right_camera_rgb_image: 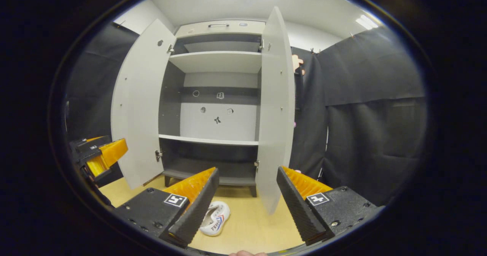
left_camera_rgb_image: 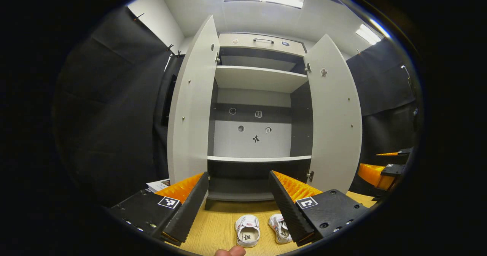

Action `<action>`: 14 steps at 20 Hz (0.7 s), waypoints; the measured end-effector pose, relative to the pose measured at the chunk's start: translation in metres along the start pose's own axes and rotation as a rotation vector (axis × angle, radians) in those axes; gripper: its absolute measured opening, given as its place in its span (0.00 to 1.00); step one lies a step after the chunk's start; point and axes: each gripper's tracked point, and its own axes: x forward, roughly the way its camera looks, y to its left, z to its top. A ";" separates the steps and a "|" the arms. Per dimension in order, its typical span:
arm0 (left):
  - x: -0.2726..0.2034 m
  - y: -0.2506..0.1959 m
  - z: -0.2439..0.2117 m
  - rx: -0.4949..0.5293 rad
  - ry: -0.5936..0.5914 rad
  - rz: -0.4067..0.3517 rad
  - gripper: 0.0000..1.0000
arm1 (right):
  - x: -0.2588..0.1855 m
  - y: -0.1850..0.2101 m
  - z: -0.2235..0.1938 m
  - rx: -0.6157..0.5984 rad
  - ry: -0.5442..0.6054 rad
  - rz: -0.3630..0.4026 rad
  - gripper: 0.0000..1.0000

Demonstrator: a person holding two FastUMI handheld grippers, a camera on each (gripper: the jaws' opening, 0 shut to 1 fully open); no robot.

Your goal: Grab one shoe with the right hand and put it into the shoe cabinet, grab the other shoe with the left hand and put it into the shoe cabinet; then close the right door with the right hand and the left door with the left hand.

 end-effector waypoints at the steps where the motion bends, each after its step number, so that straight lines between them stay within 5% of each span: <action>1: 0.001 0.001 -0.001 -0.001 0.001 0.000 0.95 | 0.005 0.003 -0.004 0.004 0.006 0.006 0.99; 14: 0.006 0.003 -0.014 -0.019 0.034 -0.023 0.95 | 0.091 0.080 -0.133 -0.006 0.271 0.136 0.94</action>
